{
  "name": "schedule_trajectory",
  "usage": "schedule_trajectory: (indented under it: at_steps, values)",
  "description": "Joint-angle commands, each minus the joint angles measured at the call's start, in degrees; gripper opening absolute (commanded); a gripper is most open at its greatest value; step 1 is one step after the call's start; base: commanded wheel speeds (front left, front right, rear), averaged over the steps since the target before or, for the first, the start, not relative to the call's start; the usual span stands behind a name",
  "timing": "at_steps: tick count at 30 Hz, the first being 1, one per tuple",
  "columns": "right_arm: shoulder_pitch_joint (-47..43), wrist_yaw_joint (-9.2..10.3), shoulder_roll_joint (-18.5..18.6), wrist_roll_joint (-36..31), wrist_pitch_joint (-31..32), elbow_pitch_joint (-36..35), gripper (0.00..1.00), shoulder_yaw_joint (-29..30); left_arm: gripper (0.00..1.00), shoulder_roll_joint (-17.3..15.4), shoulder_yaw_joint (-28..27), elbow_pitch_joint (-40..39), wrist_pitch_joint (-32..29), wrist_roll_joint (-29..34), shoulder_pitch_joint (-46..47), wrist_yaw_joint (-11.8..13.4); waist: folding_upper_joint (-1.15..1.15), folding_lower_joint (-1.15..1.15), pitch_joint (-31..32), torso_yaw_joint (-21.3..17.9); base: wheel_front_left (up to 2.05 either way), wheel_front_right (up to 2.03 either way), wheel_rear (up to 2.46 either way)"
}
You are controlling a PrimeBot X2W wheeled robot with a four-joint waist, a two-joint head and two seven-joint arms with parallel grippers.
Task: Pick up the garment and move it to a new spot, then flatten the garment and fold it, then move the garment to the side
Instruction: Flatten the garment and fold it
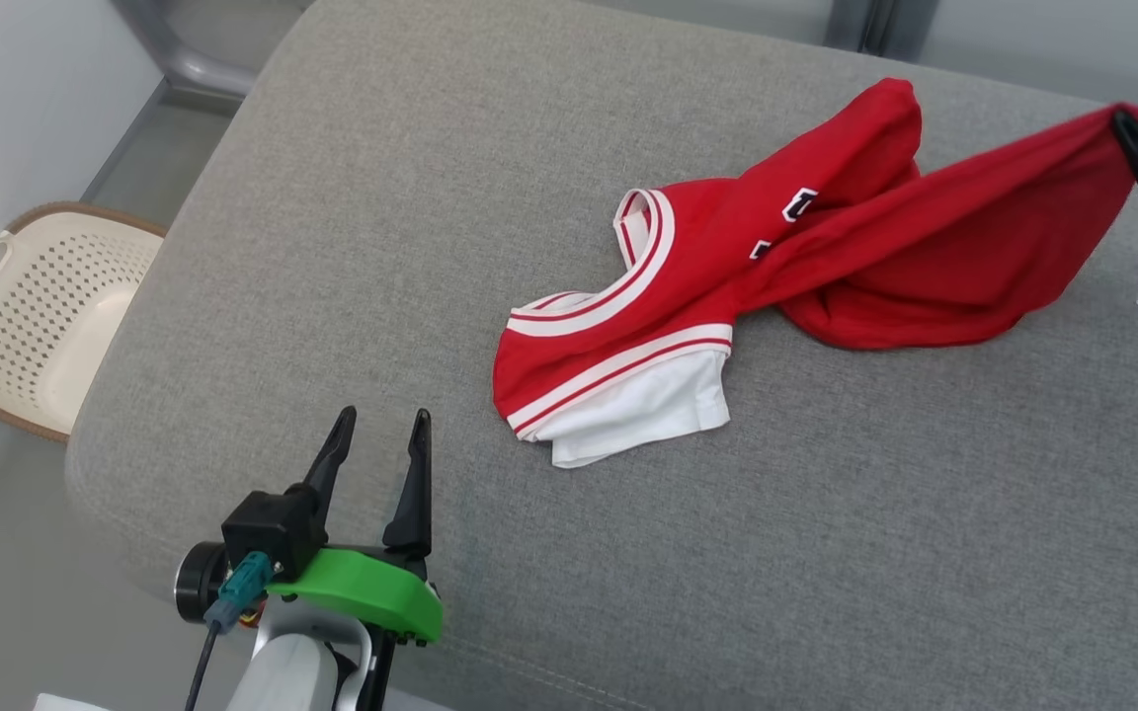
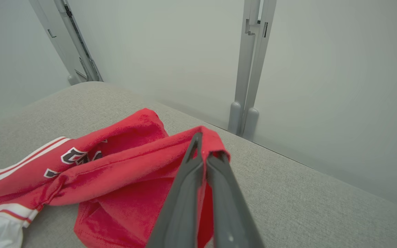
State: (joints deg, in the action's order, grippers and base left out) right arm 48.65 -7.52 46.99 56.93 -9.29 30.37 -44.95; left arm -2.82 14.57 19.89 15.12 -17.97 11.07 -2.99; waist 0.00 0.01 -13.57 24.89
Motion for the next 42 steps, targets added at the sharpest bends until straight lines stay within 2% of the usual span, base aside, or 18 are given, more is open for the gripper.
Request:
schedule_trajectory:
  at_steps: [1,7,10,16,21,22,23,27,32,37,39,42]
  values:
    - [-2.72,0.06,2.46,0.62,-0.98,-1.76,0.00,0.31,1.00,-0.51,-0.54,0.18,0.03,0.44,-0.80,-0.17,0.00,-0.01,2.44,-1.08,0.00,0.00,0.00]
    - [-15.38,0.05,7.54,4.80,-1.94,-9.11,0.00,2.42,1.00,-1.29,-1.45,0.65,0.03,0.71,-2.12,-0.07,0.00,-0.01,4.52,-1.86,0.00,0.00,0.00]
    - [-22.22,0.05,7.92,6.47,-1.11,-11.61,0.00,3.02,1.00,-1.65,-2.17,0.60,0.03,0.53,-2.84,0.14,0.00,-0.01,5.42,-2.85,0.00,0.00,0.00]
    - [-33.40,0.06,5.86,8.34,0.75,-11.75,0.00,4.63,1.00,-2.38,-2.61,0.46,0.03,0.56,-4.04,0.42,0.00,-0.01,7.13,-5.72,0.00,0.00,0.00]
    - [-37.78,0.05,1.93,7.42,3.73,-9.06,0.00,4.41,1.00,-3.13,-2.72,0.82,-0.08,0.38,-4.41,0.47,0.00,-0.01,8.77,-7.96,0.00,0.00,0.00]
    - [-38.09,0.05,1.26,6.93,4.42,-8.76,0.27,4.11,1.00,-3.29,-2.77,0.85,-0.14,0.30,-4.51,0.51,0.00,-0.01,9.02,-8.34,0.00,0.00,0.00]
    - [-38.34,0.06,0.75,6.19,5.28,-8.30,1.00,3.74,1.00,-3.41,-2.76,0.86,-0.22,0.24,-4.60,0.53,0.00,-0.01,9.29,-8.79,0.00,0.00,0.00]
    - [-39.27,0.06,-1.24,6.31,8.56,-7.29,1.00,3.34,1.00,-4.13,-2.94,0.74,-0.48,-0.05,-5.19,0.83,0.00,-0.01,10.63,-10.35,0.00,0.00,0.00]
    - [-38.42,0.05,0.10,4.35,8.89,-7.00,1.00,6.31,1.00,-5.33,-3.93,-0.37,-0.96,-0.53,-6.91,1.62,0.00,-0.01,12.06,-13.30,0.00,0.00,0.00]
    - [-37.16,0.05,0.83,1.78,2.69,-10.09,1.00,12.82,1.00,-6.43,-4.84,-2.00,-1.49,-1.12,-8.41,2.51,0.00,-0.01,13.06,-15.95,0.00,0.00,0.00]
    - [-37.01,0.05,-0.25,-0.60,-1.36,-11.49,1.00,16.13,1.00,-6.70,-5.11,-2.51,-1.68,-1.36,-8.83,2.74,0.00,-0.01,13.41,-16.88,0.00,0.00,0.00]
    - [-37.82,0.03,-4.14,-4.32,-4.62,-14.35,1.00,20.79,1.00,-6.95,-5.29,-3.22,-1.90,-1.72,-9.67,3.02,0.00,-0.01,13.77,-18.12,0.00,0.00,0.00]
